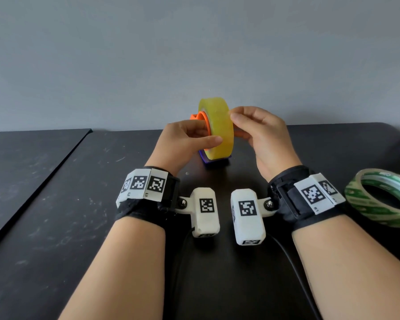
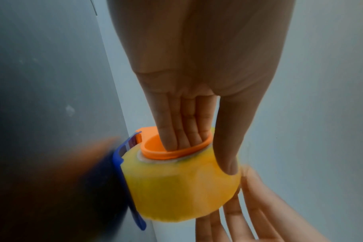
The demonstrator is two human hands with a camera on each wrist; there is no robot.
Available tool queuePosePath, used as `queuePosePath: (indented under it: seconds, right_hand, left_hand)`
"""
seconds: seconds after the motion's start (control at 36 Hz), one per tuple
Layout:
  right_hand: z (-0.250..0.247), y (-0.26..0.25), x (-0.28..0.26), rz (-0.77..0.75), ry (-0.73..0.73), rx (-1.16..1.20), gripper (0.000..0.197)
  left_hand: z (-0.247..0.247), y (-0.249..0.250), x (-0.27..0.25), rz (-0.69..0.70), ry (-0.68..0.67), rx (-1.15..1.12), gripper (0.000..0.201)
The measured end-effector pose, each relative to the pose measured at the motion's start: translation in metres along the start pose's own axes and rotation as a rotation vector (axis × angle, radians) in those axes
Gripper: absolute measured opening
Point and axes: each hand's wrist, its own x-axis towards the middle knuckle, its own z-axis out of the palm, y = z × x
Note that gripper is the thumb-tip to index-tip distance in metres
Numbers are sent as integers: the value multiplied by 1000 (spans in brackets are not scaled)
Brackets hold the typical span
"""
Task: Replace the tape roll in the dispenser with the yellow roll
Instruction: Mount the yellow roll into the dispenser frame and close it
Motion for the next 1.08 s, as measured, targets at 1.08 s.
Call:
queuePosePath:
  seconds: [1.08]
  right_hand:
    - [-1, -26, -50, -16, -93, -284, 22]
  left_hand:
    - [-4, 24, -51, -132, -74, -94, 68]
